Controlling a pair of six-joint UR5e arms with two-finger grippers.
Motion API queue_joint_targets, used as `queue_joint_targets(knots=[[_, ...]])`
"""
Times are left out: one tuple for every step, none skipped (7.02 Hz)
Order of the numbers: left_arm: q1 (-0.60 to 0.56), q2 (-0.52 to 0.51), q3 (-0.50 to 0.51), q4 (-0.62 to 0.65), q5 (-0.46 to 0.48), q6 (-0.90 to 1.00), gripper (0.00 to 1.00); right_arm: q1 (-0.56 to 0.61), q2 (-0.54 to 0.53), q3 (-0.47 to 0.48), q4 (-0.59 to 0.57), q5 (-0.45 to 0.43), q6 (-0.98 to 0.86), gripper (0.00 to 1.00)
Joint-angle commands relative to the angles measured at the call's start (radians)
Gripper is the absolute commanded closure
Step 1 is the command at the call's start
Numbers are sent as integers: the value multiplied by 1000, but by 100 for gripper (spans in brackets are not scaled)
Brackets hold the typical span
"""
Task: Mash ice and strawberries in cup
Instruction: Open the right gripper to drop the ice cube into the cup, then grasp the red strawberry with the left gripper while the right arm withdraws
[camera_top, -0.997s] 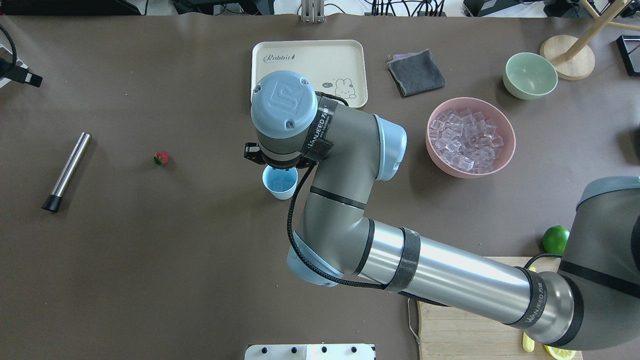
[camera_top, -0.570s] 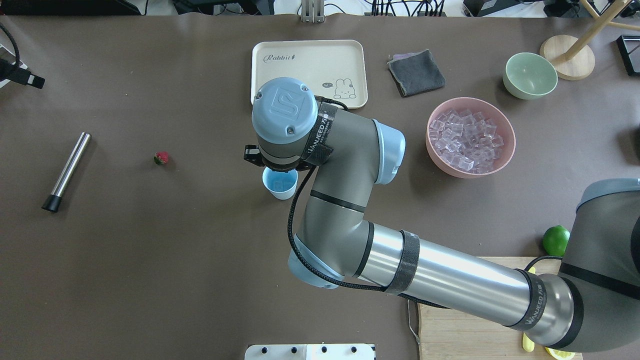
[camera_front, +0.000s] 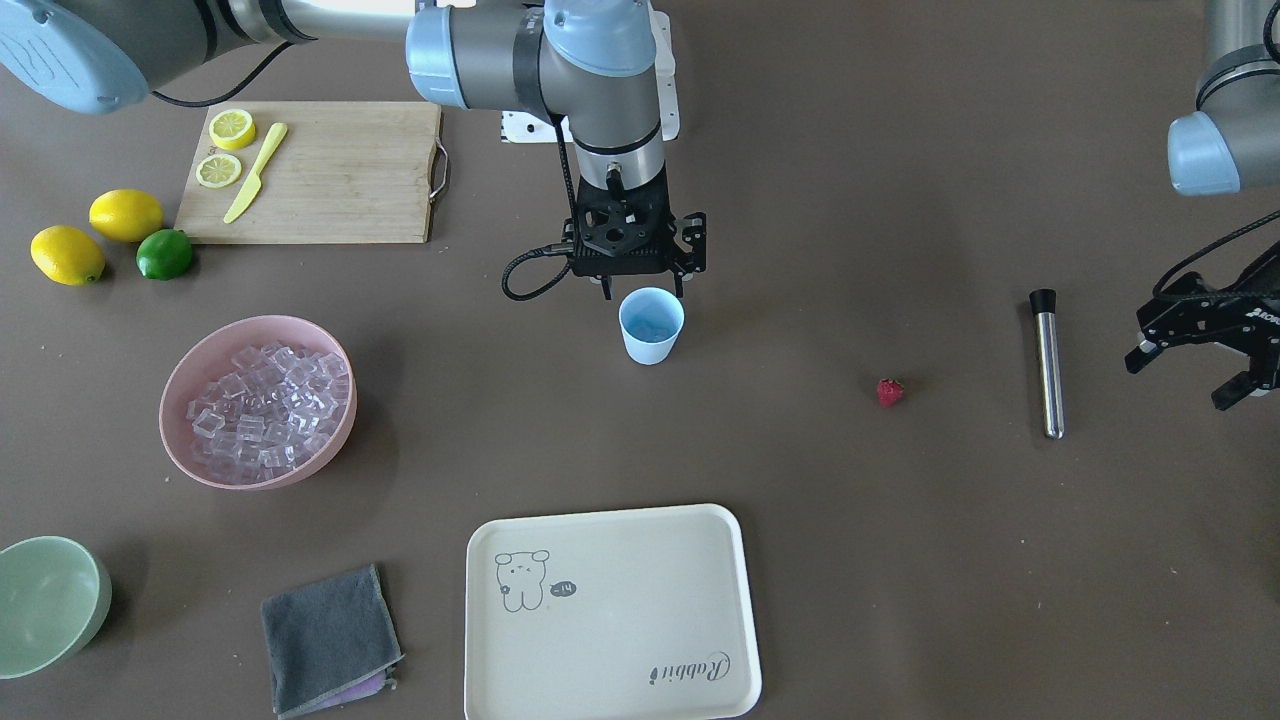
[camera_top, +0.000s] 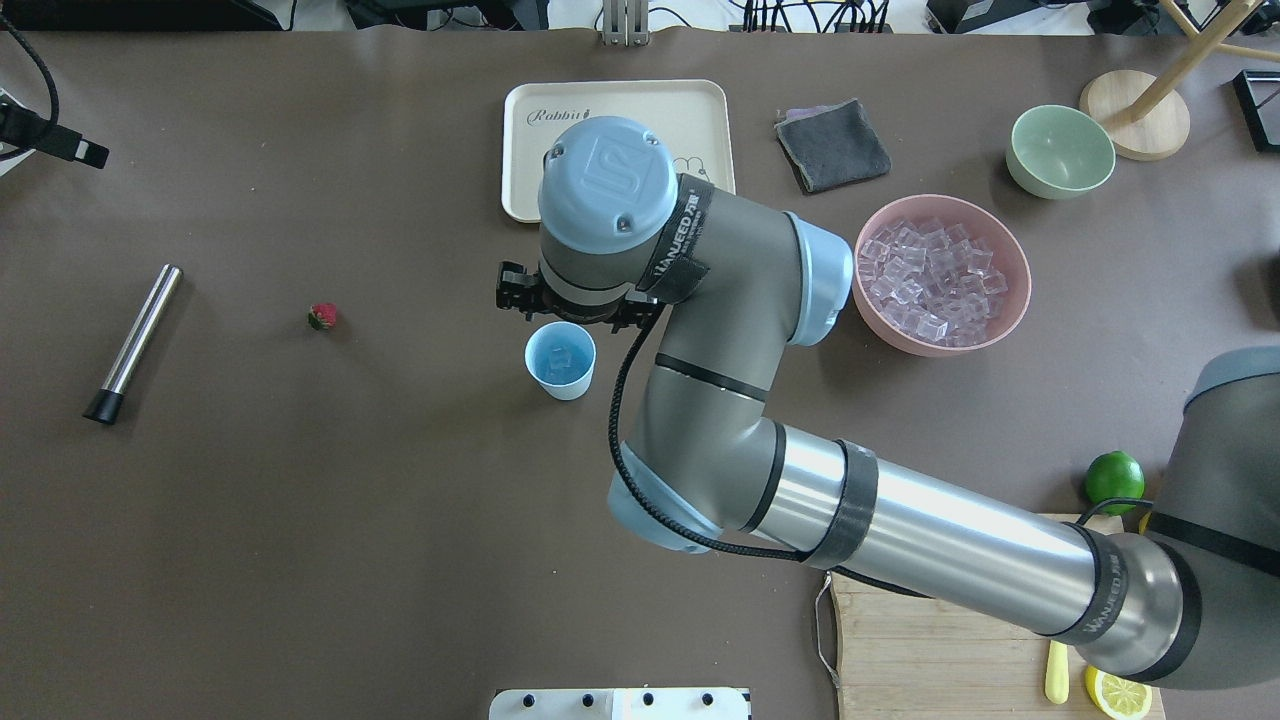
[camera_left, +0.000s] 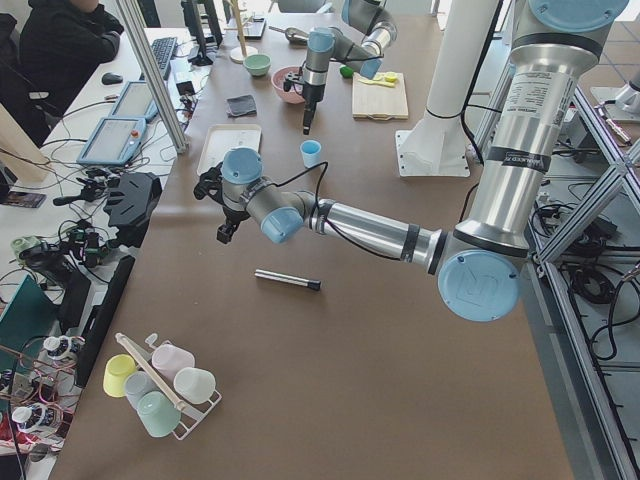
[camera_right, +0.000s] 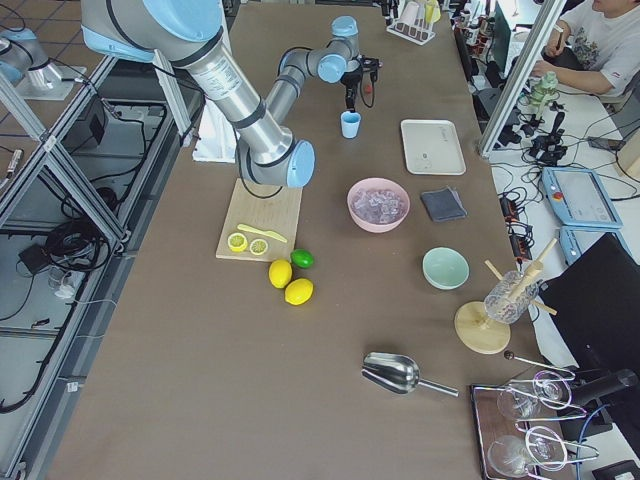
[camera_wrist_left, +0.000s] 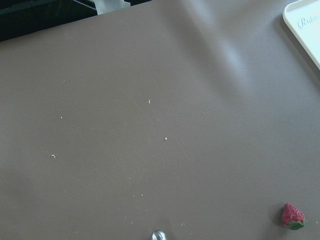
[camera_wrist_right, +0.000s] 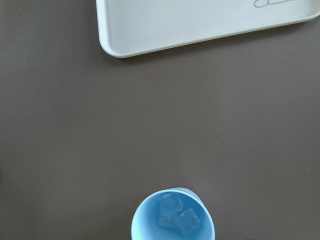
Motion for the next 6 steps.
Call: queue_joint_targets(knots=[[135,-95,3,45,119,-129,3,133,-273,236,-7,117,-177,2],[257,-132,4,78,251,-200,3,300,-371,254,-11,243,-350,2],[368,-134,6,82,368,-263,3,437,-512,246,-1,326,-595,4],[402,-141,12,95,382,-269,3,562,-611,246,-8,356,-836,5],[436,-141,16,88,383,-282,3,681,-719,245,-1,435,-1005,5],[455,-144,24,85,383,-282,3,792,-821,243,-10,477,-1248,5]])
